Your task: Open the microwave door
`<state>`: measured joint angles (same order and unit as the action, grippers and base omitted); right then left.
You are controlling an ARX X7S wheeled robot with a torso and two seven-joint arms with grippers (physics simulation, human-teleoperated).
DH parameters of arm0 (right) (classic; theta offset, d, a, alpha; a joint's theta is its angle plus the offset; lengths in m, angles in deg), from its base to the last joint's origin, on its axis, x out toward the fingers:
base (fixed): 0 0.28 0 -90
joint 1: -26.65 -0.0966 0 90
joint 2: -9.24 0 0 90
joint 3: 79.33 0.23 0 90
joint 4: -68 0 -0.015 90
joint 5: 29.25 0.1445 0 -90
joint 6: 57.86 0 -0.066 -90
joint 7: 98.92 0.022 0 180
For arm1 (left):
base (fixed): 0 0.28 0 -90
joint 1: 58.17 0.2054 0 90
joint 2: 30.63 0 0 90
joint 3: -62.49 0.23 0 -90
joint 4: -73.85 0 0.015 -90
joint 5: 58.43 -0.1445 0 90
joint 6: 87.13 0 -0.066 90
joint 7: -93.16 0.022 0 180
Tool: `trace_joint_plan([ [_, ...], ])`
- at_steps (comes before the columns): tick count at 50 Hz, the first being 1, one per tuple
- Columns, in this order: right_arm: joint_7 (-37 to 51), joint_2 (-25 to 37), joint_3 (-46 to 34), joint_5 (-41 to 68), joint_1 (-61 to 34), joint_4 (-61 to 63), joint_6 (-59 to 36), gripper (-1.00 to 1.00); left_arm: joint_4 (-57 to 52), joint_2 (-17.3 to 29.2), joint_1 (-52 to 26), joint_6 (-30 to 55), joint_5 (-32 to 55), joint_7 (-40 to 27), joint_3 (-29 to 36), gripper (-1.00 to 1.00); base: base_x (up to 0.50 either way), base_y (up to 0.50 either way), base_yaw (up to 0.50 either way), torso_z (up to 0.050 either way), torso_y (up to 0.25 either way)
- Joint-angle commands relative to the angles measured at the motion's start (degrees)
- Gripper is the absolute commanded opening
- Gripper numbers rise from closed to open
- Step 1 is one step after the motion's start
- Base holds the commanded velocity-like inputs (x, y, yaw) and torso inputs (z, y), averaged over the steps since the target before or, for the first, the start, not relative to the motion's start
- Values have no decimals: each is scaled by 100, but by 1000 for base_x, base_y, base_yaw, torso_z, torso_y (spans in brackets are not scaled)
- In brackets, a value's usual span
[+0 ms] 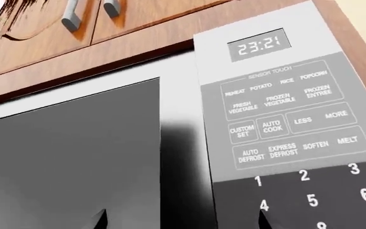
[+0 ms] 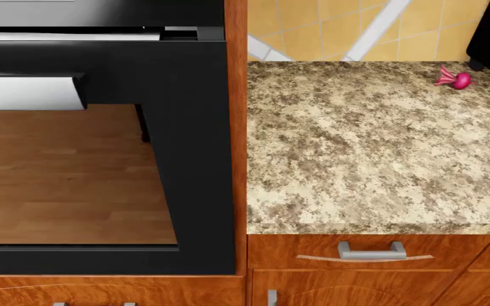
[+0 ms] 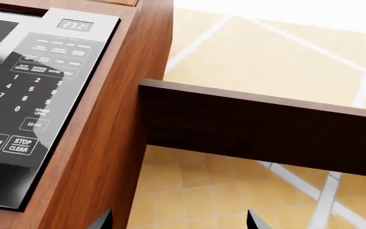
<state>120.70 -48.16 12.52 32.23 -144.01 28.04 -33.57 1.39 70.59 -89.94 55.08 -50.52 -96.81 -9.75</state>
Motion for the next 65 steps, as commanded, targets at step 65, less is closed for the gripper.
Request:
trace_joint_plan([
  [65, 142, -5, -433, 37, -189, -115, 150, 100, 3761, 1919, -217, -1911, -1630, -469, 1052, 100, 0, 0, 0, 0, 0],
])
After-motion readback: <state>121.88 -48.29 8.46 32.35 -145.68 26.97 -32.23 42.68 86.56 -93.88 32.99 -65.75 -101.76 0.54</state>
